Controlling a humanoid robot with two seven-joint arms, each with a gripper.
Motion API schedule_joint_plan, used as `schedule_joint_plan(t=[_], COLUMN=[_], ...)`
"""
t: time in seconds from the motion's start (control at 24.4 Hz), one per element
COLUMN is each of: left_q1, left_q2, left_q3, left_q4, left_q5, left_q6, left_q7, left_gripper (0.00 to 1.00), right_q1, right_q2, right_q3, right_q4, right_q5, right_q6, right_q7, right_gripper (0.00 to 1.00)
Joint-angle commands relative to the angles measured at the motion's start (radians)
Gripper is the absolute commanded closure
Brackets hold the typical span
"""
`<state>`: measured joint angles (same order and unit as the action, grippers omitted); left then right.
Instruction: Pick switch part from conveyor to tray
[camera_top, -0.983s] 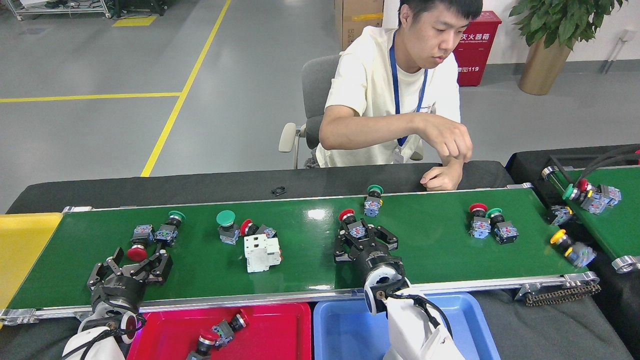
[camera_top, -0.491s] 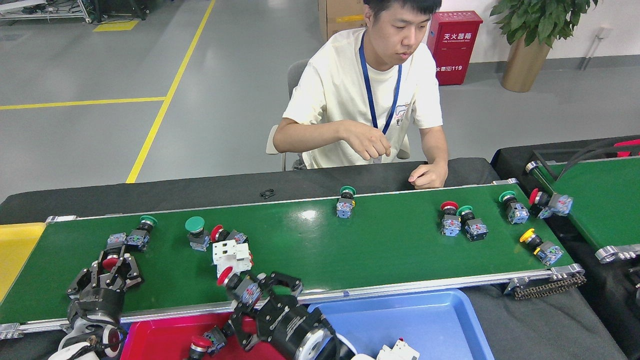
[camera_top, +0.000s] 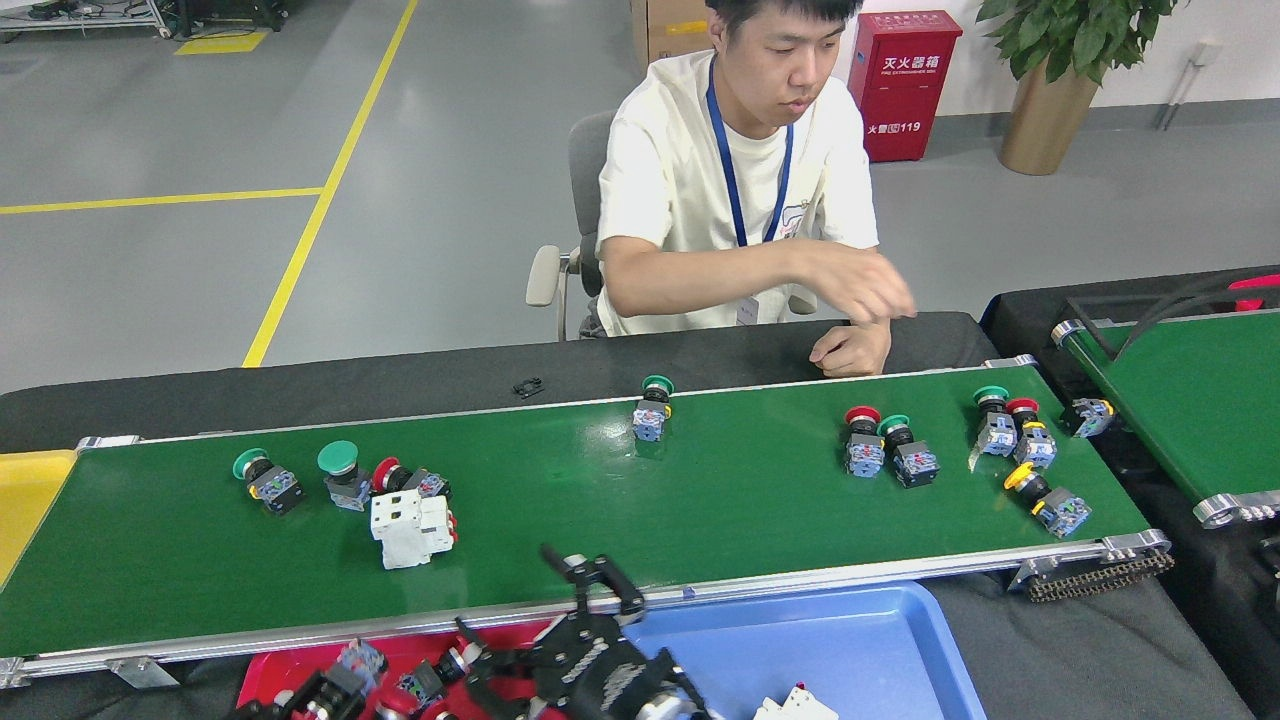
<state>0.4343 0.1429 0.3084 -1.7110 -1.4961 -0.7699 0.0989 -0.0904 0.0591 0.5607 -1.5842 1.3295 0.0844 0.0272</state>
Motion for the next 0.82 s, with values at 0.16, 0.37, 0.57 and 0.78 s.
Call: schedule_joint_plan(t=[0.16, 0.37, 0.57, 0.78], left_q1=[0.011, -0.037, -0.065, -0.155], left_q2=[-0.042, -0.197, -0.19, -0.178], left_q3=[0.072, 0.256, 0.242, 0.169], left_q4=[-0.05, -0.056, -0.056, -0.053], left_q5=[0.007, 0.01, 0.008, -0.004], left_q6=[-0.015, 0.336, 0.345, 0.35], left_q7=[0.005, 0.007, 0.007, -0.021], left_gripper=[0.0, 0.0, 0.0, 0.0], right_q1=[0.112, 0.112, 0.035, -0.034], right_q2=[-0.045, -0.044, -0.01, 0.001], right_q3=[-0.124, -0.128, -0.117, -0.12], right_q4=[-0.013, -0.011, 0.032, 0.119], right_q5=[0.003, 0.002, 0.046, 0.057], right_q6=[0.288, 0.383, 0.459, 0.494], right_q7=[-0.207, -0.202, -0.038, -0.009], right_gripper=[0.03, 0.03, 0.04, 0.04])
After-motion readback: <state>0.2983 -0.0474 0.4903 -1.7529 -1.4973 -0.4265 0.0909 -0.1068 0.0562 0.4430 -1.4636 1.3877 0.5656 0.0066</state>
